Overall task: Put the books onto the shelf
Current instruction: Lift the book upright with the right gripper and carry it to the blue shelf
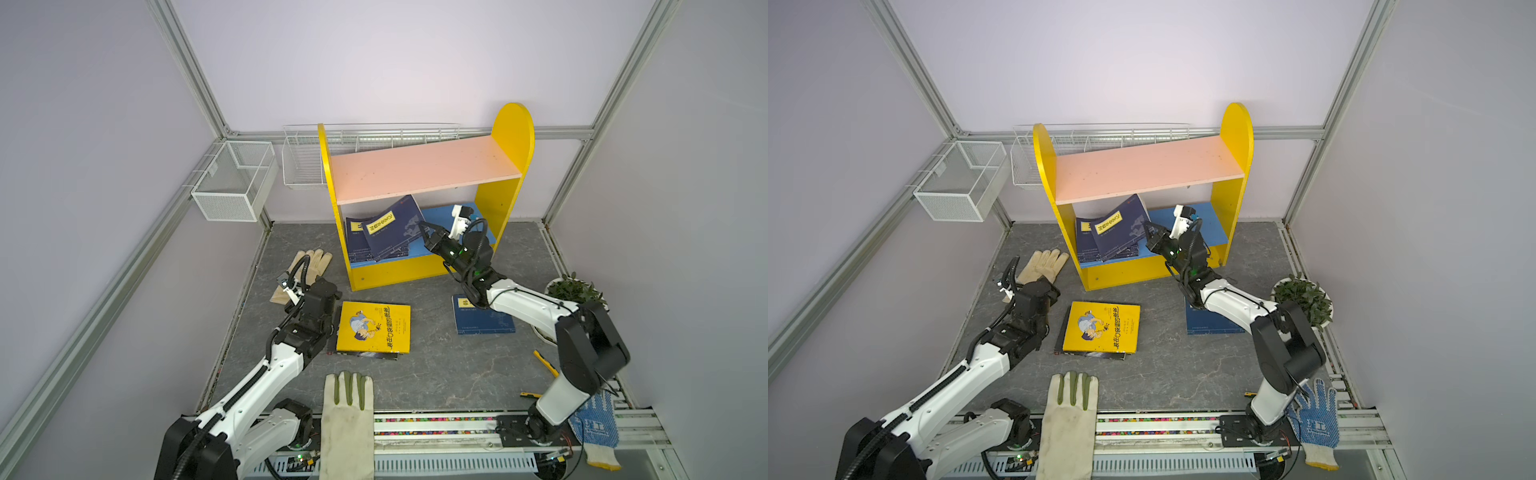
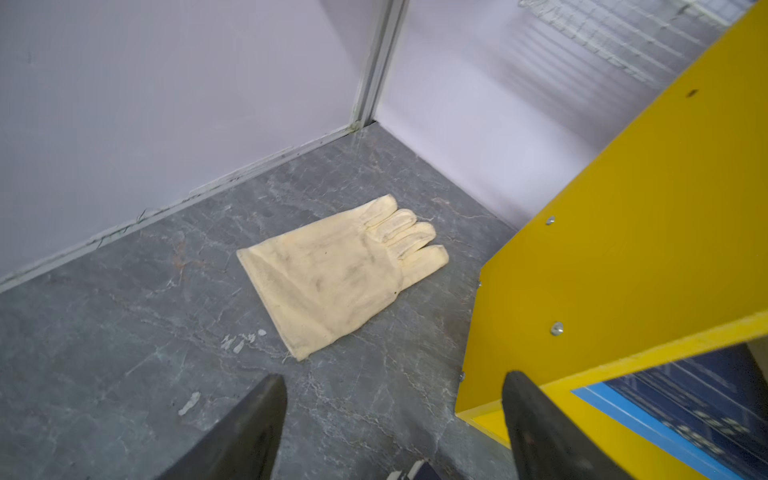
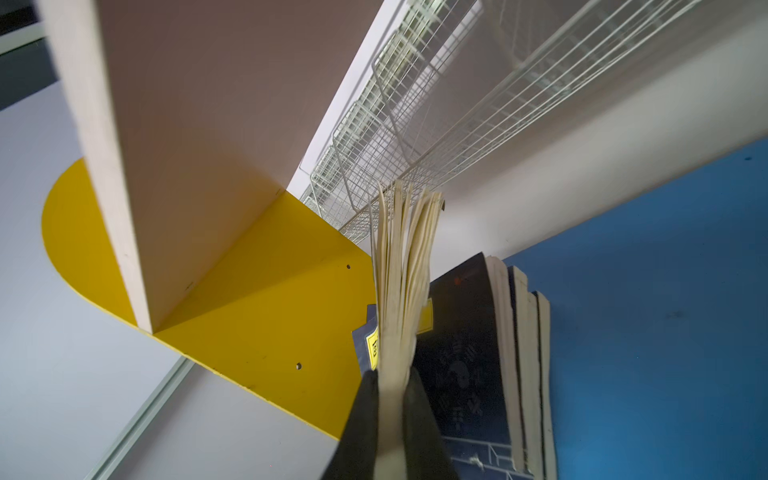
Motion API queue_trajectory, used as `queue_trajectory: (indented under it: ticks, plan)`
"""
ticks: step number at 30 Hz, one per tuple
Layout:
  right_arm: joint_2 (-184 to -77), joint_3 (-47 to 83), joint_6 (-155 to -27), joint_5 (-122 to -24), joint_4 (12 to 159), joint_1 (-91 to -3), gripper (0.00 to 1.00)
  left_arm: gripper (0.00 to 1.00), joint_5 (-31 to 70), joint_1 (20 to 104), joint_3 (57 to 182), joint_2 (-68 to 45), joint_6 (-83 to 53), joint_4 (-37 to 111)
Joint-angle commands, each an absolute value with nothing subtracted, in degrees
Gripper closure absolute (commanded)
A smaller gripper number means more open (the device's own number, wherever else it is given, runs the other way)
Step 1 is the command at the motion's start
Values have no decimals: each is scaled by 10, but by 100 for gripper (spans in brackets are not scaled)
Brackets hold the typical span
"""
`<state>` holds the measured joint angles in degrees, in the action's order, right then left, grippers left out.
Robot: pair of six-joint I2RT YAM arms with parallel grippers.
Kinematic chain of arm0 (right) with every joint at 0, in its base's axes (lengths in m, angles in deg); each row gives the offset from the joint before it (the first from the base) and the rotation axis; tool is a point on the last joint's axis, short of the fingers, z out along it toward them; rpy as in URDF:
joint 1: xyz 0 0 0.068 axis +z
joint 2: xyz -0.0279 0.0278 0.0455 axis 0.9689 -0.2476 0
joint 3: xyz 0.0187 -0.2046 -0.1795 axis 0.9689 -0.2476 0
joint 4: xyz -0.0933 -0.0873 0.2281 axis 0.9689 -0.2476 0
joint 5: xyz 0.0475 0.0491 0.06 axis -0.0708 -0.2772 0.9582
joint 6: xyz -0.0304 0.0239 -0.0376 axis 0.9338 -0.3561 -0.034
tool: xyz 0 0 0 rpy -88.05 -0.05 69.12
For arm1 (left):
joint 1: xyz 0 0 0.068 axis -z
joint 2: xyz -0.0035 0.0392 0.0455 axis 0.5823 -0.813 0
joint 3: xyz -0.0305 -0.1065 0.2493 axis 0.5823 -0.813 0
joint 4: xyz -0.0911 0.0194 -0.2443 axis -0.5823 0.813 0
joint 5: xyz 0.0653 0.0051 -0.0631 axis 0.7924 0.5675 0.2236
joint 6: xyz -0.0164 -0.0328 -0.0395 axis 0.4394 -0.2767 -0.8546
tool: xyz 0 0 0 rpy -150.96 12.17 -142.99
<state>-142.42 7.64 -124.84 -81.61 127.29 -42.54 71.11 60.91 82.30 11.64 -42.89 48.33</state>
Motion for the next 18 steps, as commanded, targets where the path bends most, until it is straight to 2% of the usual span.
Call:
queue_trajectory:
  ticks: [1, 6, 18]
  plan:
    - [-1467, 129, -1278, -860, 1332, -412, 93, 18, 701, 606, 838, 95, -479, 497]
    - [-1519, 173, -1312, -899, 1325, -395, 93, 18, 683, 605, 840, 84, -483, 505]
    - [-1561, 199, -1367, -901, 1293, -364, 92, 17, 671, 605, 838, 87, -476, 510]
